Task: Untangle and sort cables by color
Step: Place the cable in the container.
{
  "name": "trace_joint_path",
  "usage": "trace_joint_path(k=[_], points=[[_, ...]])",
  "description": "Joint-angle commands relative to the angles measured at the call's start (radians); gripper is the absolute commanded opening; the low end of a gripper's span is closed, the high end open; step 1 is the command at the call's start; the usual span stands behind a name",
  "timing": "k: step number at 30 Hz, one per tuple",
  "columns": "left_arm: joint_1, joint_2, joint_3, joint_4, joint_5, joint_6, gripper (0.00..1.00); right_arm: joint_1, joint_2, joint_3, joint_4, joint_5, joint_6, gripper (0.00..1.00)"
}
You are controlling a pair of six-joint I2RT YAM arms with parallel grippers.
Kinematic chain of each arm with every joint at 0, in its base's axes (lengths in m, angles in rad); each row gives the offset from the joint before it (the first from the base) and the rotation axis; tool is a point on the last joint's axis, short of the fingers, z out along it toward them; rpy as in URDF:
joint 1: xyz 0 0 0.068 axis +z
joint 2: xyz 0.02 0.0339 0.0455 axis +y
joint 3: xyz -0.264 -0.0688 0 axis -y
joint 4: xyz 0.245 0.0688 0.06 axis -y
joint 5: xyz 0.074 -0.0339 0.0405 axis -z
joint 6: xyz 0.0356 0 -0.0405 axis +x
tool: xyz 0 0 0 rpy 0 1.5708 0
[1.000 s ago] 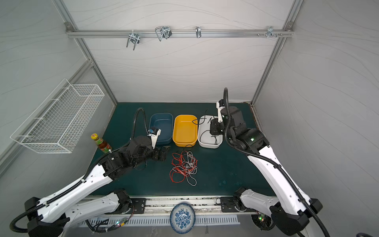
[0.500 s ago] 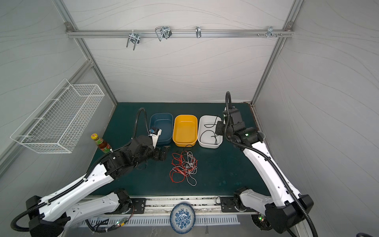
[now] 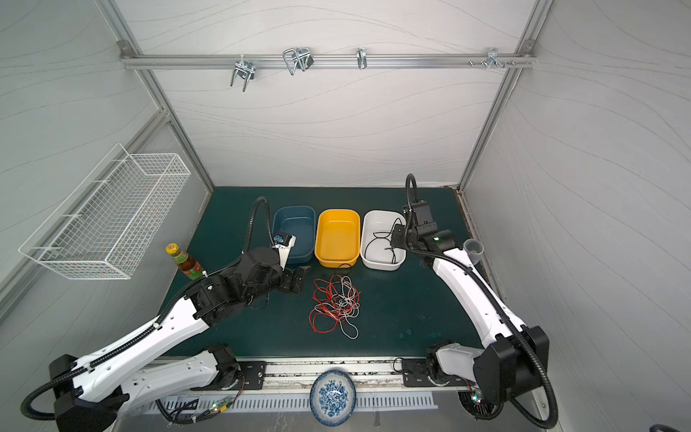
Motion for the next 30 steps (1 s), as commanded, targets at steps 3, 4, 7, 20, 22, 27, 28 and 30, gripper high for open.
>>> trace_joint_path(k=[3,4,7,20,22,27,28,30], points=[[-0.009,0.005,0.009,0.025,-0.022,0.006,0.96,-0.020,0.049,-0.024,0.067,-0.034,0.030,0.00],[-0.008,0.005,0.009,0.024,-0.022,0.007,0.96,-0.023,0.058,-0.028,0.072,-0.037,0.032,0.00],[-0.010,0.005,0.009,0.024,-0.024,0.007,0.96,-0.026,0.088,-0.039,0.093,-0.044,0.038,0.00],[-0.013,0.008,0.009,0.021,-0.026,0.012,0.96,-0.026,0.244,-0.058,0.158,-0.087,0.057,0.00],[-0.013,0.008,0.010,0.022,-0.025,0.012,0.96,-0.026,0.265,-0.059,0.163,-0.092,0.057,0.00],[-0.015,0.010,0.011,0.021,-0.025,0.013,0.96,-0.026,0.327,-0.048,0.148,-0.109,0.054,0.00],[-0.016,0.010,0.011,0.021,-0.027,0.012,0.96,-0.026,0.334,-0.048,0.146,-0.112,0.057,0.00],[-0.018,0.010,0.011,0.021,-0.029,0.015,0.96,-0.025,0.338,-0.055,0.151,-0.115,0.057,0.00]])
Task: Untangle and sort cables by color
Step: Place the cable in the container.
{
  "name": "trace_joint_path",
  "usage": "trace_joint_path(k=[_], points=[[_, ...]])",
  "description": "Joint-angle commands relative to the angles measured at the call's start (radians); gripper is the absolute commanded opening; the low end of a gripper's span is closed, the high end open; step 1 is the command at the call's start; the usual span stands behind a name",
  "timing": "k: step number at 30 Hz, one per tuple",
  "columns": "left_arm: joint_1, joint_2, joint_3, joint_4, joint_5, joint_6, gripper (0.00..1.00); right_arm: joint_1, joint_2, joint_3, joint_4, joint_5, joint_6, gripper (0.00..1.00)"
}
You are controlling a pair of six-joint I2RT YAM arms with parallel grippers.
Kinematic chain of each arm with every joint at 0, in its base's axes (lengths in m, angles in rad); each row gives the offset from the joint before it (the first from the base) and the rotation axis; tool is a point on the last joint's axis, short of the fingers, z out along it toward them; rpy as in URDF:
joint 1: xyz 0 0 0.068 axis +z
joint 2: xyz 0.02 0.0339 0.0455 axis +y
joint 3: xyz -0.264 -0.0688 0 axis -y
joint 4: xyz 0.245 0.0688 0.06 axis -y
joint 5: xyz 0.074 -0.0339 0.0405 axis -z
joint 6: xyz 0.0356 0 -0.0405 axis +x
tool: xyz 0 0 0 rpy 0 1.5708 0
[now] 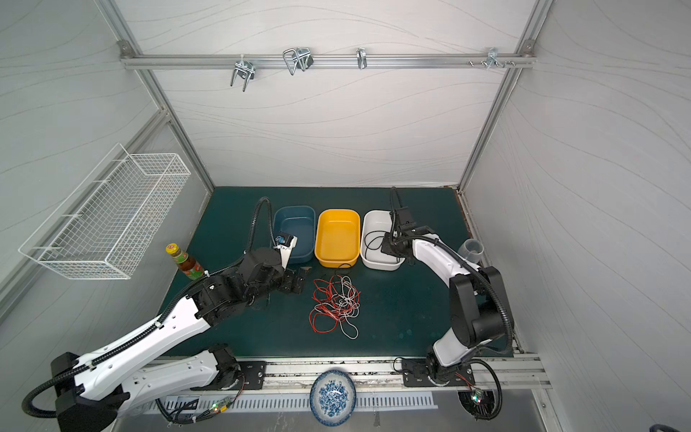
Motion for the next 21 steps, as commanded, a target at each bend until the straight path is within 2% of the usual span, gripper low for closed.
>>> trace_joint_path(k=[1,10,21], points=[[-0.007,0.002,0.011,0.021,-0.021,0.012,0.96,-0.007,0.008,-0.008,0.006,-0.016,0.019,0.00],[-0.008,0.007,0.011,0.018,-0.024,0.013,0.96,-0.006,0.020,-0.016,0.003,-0.012,0.012,0.11],[-0.014,0.013,0.012,0.015,-0.026,0.017,0.96,-0.005,-0.062,-0.019,-0.031,-0.014,0.006,0.22]])
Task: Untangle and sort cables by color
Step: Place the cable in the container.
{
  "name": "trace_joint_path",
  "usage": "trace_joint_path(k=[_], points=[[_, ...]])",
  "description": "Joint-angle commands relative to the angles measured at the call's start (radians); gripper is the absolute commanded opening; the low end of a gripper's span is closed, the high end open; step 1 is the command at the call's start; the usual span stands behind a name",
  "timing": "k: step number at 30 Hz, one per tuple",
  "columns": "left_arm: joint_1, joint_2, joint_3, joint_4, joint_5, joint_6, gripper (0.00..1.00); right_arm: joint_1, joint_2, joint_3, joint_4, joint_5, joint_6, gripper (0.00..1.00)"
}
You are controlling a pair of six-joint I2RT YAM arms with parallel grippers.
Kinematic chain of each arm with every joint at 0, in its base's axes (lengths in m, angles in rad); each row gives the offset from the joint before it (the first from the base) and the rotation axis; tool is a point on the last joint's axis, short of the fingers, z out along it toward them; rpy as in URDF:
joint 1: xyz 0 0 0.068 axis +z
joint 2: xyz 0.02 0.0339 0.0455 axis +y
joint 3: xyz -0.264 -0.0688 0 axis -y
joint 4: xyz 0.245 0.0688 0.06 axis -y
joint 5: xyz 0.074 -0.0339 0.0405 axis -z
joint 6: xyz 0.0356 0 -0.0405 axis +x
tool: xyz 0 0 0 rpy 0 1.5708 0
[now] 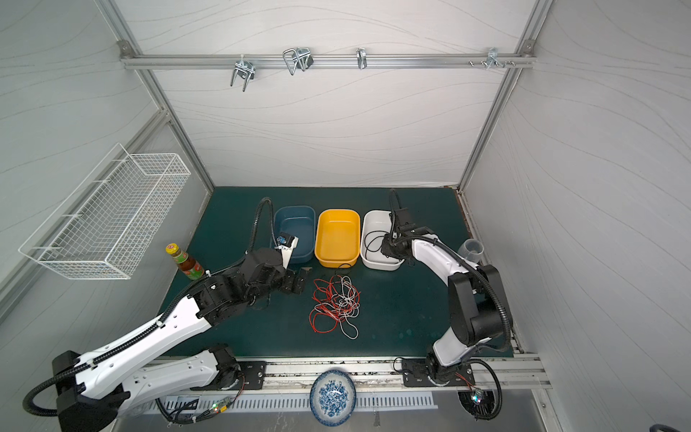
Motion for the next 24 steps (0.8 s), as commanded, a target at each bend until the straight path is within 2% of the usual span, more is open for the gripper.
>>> trace_joint_path(k=[1,12,19,22,24], points=[[-0.008,0.004,0.012,0.017,-0.021,0.015,0.96,-0.004,-0.062,-0.008,-0.036,-0.004,0.005,0.23],[-0.012,0.004,0.013,0.012,-0.034,0.020,0.96,0.022,-0.194,0.007,-0.095,-0.017,-0.010,0.31],[-0.013,-0.008,0.014,0.008,-0.038,0.018,0.97,0.207,-0.304,-0.052,-0.074,-0.064,-0.062,0.40],[-0.013,-0.010,0.015,0.006,-0.040,0.016,0.97,0.265,-0.365,-0.102,-0.040,-0.006,-0.064,0.41],[-0.014,-0.007,0.015,0.008,-0.038,0.015,0.97,0.260,-0.390,-0.119,-0.032,0.021,-0.048,0.42]])
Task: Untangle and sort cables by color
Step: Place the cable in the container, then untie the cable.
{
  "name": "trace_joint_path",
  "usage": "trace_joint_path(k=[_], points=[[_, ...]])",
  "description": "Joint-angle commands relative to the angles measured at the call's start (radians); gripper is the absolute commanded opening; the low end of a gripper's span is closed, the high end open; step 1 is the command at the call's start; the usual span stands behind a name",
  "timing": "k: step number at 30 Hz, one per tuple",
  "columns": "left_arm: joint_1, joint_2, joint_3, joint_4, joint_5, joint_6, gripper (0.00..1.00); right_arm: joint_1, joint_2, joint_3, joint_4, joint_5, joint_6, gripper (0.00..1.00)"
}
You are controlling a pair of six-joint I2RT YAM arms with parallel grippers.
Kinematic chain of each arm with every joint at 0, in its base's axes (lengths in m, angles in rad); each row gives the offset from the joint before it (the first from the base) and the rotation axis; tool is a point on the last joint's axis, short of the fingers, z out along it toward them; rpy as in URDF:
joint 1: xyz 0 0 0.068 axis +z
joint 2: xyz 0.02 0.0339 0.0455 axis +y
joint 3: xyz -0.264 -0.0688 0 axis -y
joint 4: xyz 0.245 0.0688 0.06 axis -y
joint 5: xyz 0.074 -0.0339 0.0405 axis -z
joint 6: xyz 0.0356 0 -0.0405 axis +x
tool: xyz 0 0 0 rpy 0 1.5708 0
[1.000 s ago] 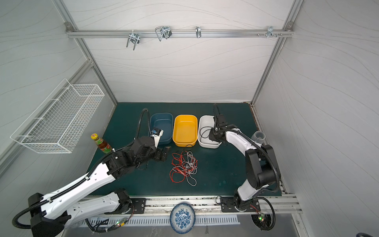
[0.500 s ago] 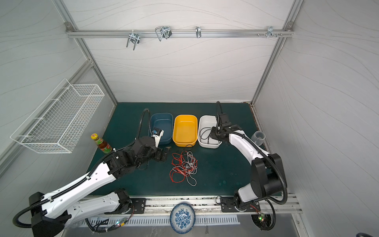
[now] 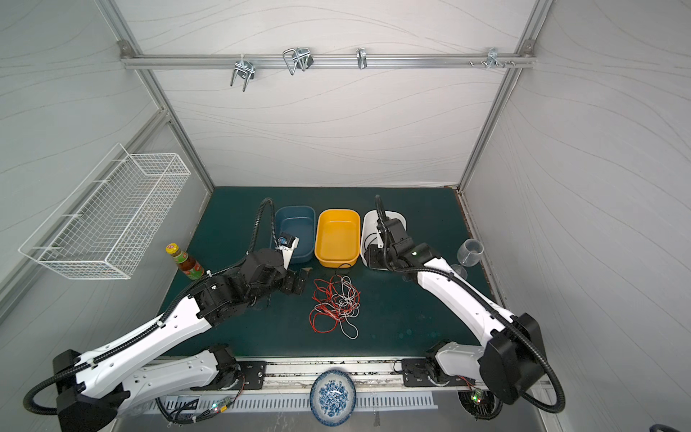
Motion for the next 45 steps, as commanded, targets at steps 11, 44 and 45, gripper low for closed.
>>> trace_joint_path(k=[11,44,45], points=[[-0.005,-0.003,0.036,-0.022,-0.012,-0.018,0.97,0.092,-0.027,-0.061,0.022,0.015,0.067,0.42],[-0.015,0.338,-0.039,0.058,0.236,-0.501,0.90,0.440,-0.183,-0.408,0.180,0.133,0.170,0.43],[-0.016,0.356,-0.033,0.060,0.235,-0.503,0.89,0.440,-0.199,-0.414,0.180,0.133,0.166,0.43]])
